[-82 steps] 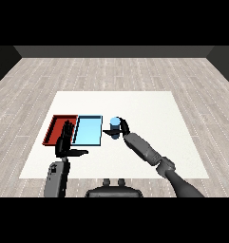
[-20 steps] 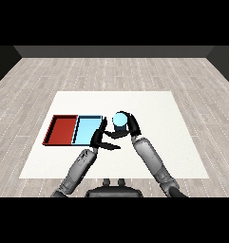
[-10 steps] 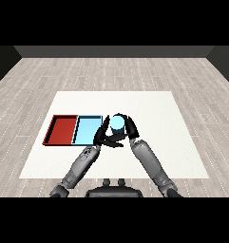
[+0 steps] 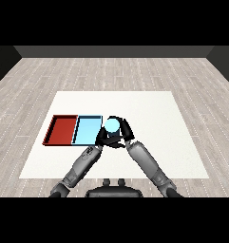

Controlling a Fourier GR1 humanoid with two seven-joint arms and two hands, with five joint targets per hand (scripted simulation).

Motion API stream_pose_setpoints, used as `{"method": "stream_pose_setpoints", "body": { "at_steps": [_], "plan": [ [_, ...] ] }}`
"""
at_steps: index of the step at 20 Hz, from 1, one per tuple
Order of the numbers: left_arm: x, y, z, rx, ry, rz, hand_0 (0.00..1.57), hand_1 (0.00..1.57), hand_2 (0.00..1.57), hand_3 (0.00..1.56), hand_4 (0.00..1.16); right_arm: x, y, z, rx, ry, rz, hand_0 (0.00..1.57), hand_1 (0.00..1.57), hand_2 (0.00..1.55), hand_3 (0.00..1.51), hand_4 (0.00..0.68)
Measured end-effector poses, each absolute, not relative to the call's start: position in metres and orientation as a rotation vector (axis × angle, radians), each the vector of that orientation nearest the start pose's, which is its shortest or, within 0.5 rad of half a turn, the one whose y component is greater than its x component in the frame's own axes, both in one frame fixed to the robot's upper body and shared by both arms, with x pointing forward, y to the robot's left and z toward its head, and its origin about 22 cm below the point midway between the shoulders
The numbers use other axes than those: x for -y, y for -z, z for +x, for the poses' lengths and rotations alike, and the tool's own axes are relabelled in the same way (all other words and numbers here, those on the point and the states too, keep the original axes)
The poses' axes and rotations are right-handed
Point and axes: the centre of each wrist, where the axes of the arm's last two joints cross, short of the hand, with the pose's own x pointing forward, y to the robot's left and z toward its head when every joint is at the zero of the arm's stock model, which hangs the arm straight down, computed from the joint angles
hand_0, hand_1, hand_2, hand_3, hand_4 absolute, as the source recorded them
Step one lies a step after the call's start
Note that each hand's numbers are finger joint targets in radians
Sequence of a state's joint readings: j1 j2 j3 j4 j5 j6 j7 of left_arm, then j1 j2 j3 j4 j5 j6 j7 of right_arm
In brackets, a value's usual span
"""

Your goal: Pick the blue can and put it in the blue box

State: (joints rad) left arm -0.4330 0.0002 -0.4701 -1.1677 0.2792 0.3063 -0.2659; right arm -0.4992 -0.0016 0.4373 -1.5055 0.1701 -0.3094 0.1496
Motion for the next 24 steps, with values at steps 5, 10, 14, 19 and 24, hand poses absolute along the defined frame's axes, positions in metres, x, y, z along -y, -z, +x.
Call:
{"method": "stream_pose_setpoints", "body": {
  "at_steps": [5,10,14,19,24],
  "plan": [
    [-0.080,-0.001,0.297,1.723,0.127,-0.268,1.57,1.57,1.57,1.55,1.14,0.068,-0.101,0.290,1.867,-0.410,0.067,1.53,1.53,1.47,1.38,0.569],
    [-0.067,-0.005,0.290,1.708,0.127,-0.228,1.57,1.57,1.57,1.49,1.15,0.075,-0.100,0.293,1.873,-0.399,0.067,1.50,1.50,1.46,1.38,0.556],
    [-0.070,-0.004,0.295,1.739,0.110,-0.198,1.57,1.57,1.56,1.48,1.14,0.075,-0.102,0.293,1.865,-0.375,0.089,1.47,1.47,1.42,1.35,0.480],
    [-0.071,-0.002,0.297,1.752,0.086,-0.160,1.57,1.57,1.57,1.49,1.13,0.075,-0.100,0.295,1.855,-0.352,0.132,0.00,0.00,0.00,0.00,0.000],
    [-0.072,-0.002,0.296,1.767,0.064,-0.145,1.57,1.57,1.57,1.49,1.13,0.077,-0.099,0.294,1.842,-0.365,0.124,0.00,0.00,0.00,0.00,0.000]
  ]
}}
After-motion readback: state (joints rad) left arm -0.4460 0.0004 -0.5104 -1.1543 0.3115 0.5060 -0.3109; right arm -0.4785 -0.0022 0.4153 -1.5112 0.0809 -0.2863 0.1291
